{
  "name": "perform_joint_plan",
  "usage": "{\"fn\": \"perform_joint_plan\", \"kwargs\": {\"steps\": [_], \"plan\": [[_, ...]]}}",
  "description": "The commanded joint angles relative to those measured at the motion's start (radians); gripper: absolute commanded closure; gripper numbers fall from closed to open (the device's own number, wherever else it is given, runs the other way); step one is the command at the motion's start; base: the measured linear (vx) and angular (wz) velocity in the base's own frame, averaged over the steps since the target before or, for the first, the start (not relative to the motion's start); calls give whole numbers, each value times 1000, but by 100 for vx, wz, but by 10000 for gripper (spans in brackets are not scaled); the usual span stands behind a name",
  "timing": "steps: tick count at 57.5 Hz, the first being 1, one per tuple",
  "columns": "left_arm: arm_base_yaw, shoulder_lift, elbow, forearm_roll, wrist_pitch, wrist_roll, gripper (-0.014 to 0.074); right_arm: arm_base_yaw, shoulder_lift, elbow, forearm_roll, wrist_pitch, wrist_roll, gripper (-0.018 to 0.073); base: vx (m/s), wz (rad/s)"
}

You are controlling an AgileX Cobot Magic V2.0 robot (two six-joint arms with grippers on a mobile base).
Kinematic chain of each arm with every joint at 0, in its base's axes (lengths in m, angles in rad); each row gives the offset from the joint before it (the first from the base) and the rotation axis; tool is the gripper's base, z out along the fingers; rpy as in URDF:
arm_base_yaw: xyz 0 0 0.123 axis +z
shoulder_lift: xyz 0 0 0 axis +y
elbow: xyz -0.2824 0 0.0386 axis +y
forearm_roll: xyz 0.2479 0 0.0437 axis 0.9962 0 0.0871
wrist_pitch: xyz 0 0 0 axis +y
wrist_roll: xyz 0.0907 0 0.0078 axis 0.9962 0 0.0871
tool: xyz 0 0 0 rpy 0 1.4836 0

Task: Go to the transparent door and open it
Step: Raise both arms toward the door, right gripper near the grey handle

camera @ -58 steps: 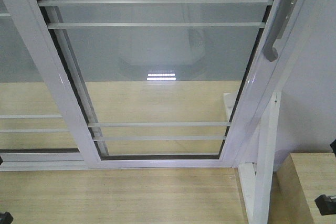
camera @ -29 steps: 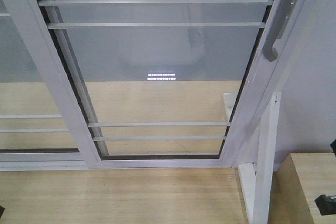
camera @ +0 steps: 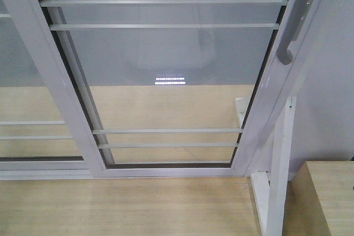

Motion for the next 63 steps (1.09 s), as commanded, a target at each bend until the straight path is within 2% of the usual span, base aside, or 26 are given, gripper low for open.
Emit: {"fn": "perform_joint_plan", "kwargs": {"steps": [1, 15, 26, 33, 48, 57, 63], "plan": [[-1, 160, -118, -5, -87, 37, 596, -6, 136, -123, -10, -77, -29, 567, 0, 0], [-1, 582, -391, -6, -134, 51, 596, -6, 491, -343, -10, -135, -36, 567, 0, 0], [-1, 793, -521, -6, -257, 51, 596, -6, 648, -409, 0, -252, 6, 567, 0, 0], [-1, 833, -535, -7, -322, 51, 596, -6, 695, -409, 0, -275, 32, 567, 0, 0], [-1, 834, -535, -5, -319, 53, 569, -6, 706, -408, 0, -289, 32, 546, 0, 0], [-1, 834, -535, -3, -313, 53, 493, -6, 706, -408, 0, -295, 32, 456, 0, 0], [-1, 834, -535, -3, -313, 53, 403, -6, 706, -408, 0, -295, 32, 335, 0, 0]]}}
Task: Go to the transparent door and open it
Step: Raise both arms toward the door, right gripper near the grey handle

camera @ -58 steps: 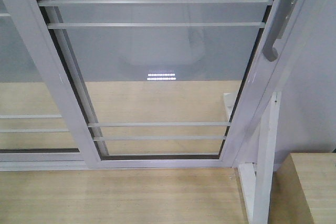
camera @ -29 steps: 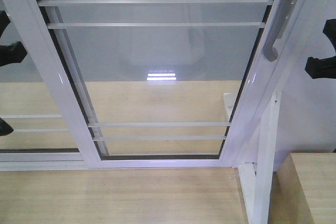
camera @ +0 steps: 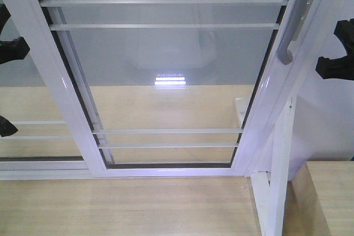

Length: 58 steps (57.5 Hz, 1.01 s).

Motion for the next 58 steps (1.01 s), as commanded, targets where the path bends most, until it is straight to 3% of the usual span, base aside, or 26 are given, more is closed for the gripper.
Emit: {"fn": "perform_joint_plan", "kwargs": {"steps": [1, 10, 18, 28, 45, 58], "plan": [[-1, -11, -36, -2, -83, 1, 381, -6, -9, -37, 0, -92, 1, 316, 0, 0], [-1, -7, -36, -5, -83, 30, 203, -6, -9, -37, 0, -92, -3, 98, 0, 0], [-1, 1, -36, -6, -83, 53, 100, -6, -6, -37, 0, -114, -3, 7, 0, 0], [-1, 1, -36, -6, -83, 53, 76, -12, 58, -37, 0, -189, -3, 25, 0, 0], [-1, 1, -36, -6, -83, 53, 76, -142, 310, -42, 39, -309, 1, 64, 0, 0], [-1, 1, -36, -6, -83, 53, 76, -162, 508, -150, -42, -361, 1, 71, 0, 0]]}}
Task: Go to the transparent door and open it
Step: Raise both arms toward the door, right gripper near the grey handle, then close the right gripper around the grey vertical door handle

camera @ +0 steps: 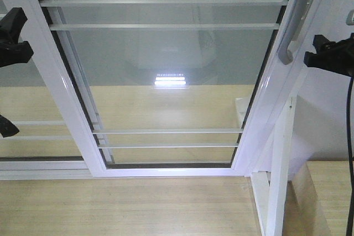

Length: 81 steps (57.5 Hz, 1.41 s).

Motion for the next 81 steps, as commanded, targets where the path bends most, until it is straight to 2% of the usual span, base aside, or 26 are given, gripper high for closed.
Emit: {"fn": "perform_joint_plan", "kwargs": {"steps": [1, 16, 28, 42, 51, 60, 67, 74, 81], "plan": [[-1, -12, -36, -4, -84, 1, 76, -8, 45, -89, -46, -111, 0, 71, 0, 0], [-1, -12, -36, -4, -84, 1, 76, -8, 238, -288, -61, -139, 32, 71, 0, 0], [-1, -12, -36, -4, -84, 1, 76, -8, 334, -405, -64, -142, 113, 71, 0, 0], [-1, -12, -36, -4, -84, 1, 76, -7, 399, -458, -198, -212, 251, 71, 0, 0], [-1, -12, -36, -4, -85, 1, 76, -7, 411, -458, -221, -252, 258, 82, 0, 0], [-1, -12, -36, -4, -85, 1, 83, -7, 412, -458, -221, -256, 258, 172, 0, 0], [-1, -12, -36, -4, -85, 1, 83, -7, 411, -458, -224, -253, 258, 315, 0, 0], [-1, -12, -36, -4, -84, 1, 83, -7, 406, -457, -252, -250, 258, 417, 0, 0], [-1, -12, -36, -4, -84, 1, 83, 3, 394, -454, -295, -246, 268, 445, 0, 0]]}}
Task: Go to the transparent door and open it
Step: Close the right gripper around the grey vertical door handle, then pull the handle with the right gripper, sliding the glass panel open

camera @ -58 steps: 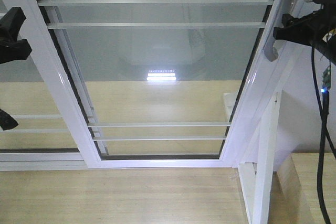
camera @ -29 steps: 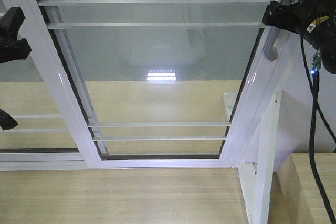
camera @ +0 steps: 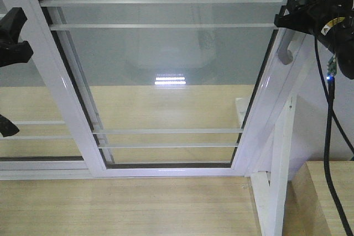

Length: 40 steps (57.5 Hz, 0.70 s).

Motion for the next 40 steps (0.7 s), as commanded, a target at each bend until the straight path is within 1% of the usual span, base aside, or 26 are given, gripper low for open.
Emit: {"fn": "perform_joint_plan", "kwargs": {"steps": [1, 10, 40], "plan": [[-1, -12, -36, -4, -84, 1, 83, 9, -65, -32, -37, -75, 4, 445, 0, 0], [-1, -12, -36, -4, -84, 1, 83, 49, -86, -32, -83, -75, 8, 437, 0, 0], [-1, -12, -36, -4, -83, 1, 83, 190, -99, -32, -88, -75, 7, 423, 0, 0]]}}
